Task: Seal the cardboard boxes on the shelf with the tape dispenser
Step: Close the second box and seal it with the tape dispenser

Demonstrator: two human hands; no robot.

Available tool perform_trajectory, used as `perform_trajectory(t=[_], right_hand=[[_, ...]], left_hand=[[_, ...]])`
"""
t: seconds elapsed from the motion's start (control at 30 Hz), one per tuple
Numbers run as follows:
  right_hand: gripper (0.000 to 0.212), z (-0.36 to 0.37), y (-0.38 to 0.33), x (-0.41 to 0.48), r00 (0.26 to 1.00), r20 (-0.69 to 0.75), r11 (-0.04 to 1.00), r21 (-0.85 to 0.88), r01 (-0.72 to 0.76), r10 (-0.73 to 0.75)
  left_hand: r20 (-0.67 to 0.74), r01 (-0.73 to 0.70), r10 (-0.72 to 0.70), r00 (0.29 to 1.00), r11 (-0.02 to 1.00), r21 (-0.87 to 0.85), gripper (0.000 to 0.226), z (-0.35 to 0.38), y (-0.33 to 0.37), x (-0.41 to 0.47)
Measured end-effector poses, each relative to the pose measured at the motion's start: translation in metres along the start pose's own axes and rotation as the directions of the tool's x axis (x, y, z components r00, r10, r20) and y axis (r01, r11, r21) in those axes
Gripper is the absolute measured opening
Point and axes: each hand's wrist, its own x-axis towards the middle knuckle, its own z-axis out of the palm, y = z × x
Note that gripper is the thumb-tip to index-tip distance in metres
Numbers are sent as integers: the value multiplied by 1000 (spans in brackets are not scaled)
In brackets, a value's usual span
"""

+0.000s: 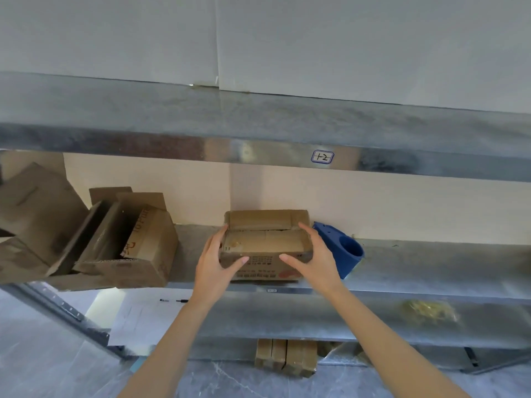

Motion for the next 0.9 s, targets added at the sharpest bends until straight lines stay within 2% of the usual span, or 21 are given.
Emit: perform_trajectory(t=[0.2,0.33,0.53,0.67,0.77,0.9], right_hand=[[90,-32,-17,10,992,-82,996,-13,92,-92],[82,-66,-17,15,981,-154,993,-7,115,-115],[78,-144,-1,5,959,-269,996,-52,79,-90],[78,-200,29,-8,936,-343,995,-90,48,-76],[78,-245,57,-20,920,-387,994,-107,14,-54],[78,-310,100,-37,909,-417,992,-119,-41,-12]], left_hand=[[-56,-151,150,987,989,-13,82,-10,53,14],[-53,-241,239,970,970,-24,82,4,93,24],[101,-345,347,932,938,-37,81,53,146,39],[217,-454,430,876,888,73,85,96,178,41],[301,-565,494,816,792,231,85,133,197,36],[365,-619,503,783,683,387,80,188,222,22]])
